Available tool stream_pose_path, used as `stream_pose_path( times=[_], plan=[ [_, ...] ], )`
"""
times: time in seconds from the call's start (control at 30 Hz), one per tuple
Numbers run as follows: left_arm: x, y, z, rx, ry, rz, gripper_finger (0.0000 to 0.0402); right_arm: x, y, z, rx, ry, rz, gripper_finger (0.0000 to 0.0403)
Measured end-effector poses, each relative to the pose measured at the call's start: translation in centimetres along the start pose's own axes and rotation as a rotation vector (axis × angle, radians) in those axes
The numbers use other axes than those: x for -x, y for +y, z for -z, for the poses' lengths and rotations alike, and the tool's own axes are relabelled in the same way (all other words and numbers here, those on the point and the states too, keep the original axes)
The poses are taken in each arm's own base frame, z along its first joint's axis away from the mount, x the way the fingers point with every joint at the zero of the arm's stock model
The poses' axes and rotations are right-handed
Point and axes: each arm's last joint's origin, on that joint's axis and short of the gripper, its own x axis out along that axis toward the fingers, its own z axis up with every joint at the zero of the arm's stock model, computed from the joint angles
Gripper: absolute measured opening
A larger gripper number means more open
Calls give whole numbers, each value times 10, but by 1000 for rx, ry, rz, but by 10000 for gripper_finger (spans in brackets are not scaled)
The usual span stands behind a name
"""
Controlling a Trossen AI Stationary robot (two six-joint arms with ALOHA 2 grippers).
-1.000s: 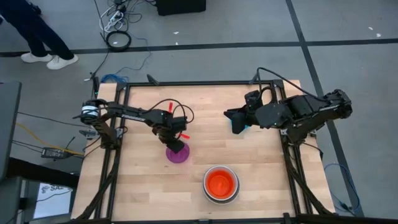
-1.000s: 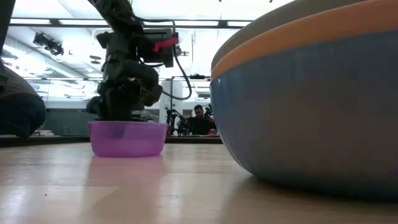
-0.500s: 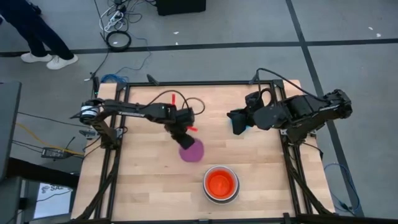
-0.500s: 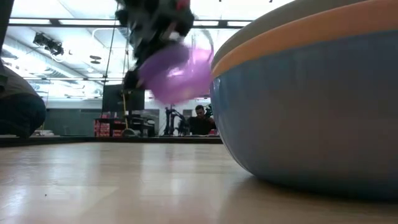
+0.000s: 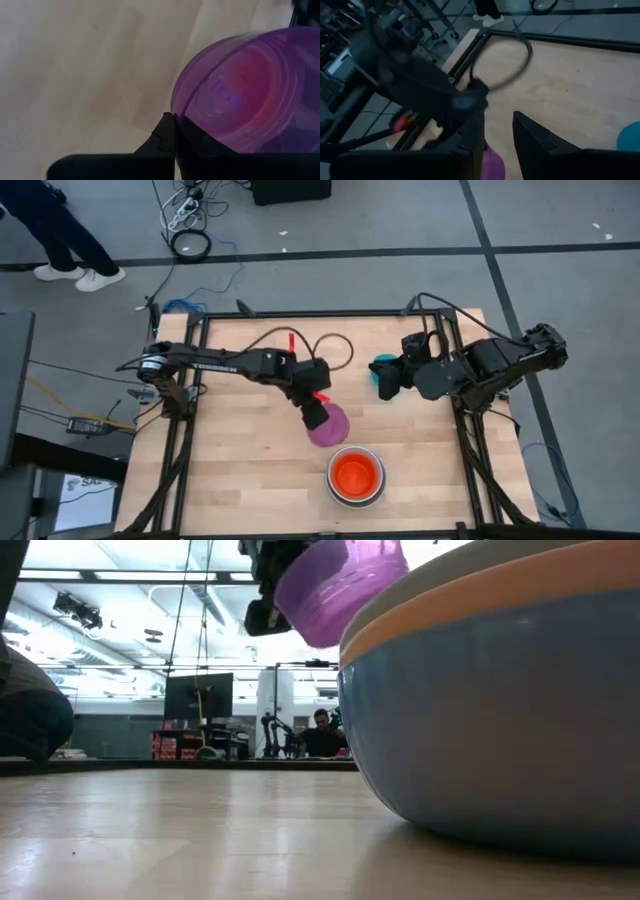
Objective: Nest bowls inside each other
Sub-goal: Stack the violet bowl on top of the orange bowl
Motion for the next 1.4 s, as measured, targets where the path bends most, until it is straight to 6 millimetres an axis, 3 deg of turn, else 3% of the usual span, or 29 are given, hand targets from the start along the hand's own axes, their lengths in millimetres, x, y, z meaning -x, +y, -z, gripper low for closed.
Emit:
stream_pose_path(
  times=[0.13, 0.43, 0.7, 1.13, 1.4],
  plan=[
    [-21, -10, 7, -40, 67, 34, 4, 3, 1, 3, -26, -2, -10, 86],
    [-39, -35, 8, -94, 19, 162, 4, 8, 6, 7, -66, 8, -47, 82],
    [-70, -39, 10, -97, 90, 244, 8, 8, 10, 5, -93, -11, -80, 81],
    [-69, -48, 2, -90, 46, 394, 93, 8, 10, 5, -90, -11, -81, 79],
    [-69, -48, 2, -87, 49, 397, 105, 8, 10, 5, -74, -11, -80, 75]
  ],
)
